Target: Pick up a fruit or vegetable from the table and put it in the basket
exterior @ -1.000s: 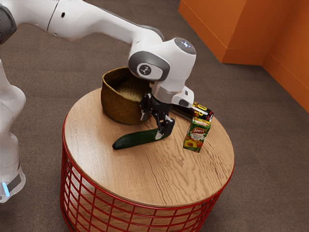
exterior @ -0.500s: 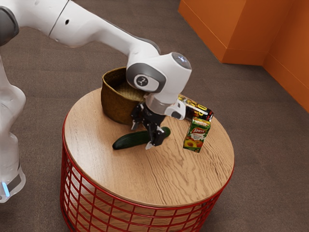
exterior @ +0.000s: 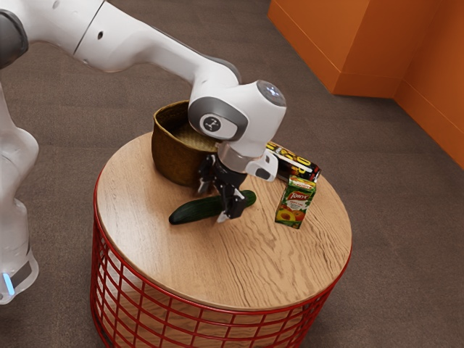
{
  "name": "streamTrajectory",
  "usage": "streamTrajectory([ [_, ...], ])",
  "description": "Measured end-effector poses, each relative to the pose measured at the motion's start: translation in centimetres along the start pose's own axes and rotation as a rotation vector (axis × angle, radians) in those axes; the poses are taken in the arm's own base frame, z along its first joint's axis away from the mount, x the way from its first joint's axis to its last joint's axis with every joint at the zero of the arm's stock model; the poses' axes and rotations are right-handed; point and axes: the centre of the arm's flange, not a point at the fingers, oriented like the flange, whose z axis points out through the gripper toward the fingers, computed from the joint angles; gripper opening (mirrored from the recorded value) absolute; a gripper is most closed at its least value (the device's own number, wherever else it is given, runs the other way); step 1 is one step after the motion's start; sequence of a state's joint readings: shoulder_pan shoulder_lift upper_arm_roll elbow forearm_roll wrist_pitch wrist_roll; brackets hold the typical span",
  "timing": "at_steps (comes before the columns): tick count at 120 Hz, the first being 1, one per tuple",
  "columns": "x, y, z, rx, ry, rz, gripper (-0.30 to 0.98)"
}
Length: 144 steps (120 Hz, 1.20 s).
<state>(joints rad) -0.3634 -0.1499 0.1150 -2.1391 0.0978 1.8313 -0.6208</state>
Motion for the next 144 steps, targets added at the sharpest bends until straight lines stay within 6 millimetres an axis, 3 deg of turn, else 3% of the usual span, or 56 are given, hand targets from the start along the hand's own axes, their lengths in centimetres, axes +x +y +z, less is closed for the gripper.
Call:
streamTrajectory([
  [30,0.4,-0.1,-0.3,0.010,0.047,0.051,0.69],
  [57,0.6,-0.6,1.4,0.019,0.048,0.074,0.69],
  [144,1.9,-1.1,3.4,-0.003,0.072,0.090,0.69],
])
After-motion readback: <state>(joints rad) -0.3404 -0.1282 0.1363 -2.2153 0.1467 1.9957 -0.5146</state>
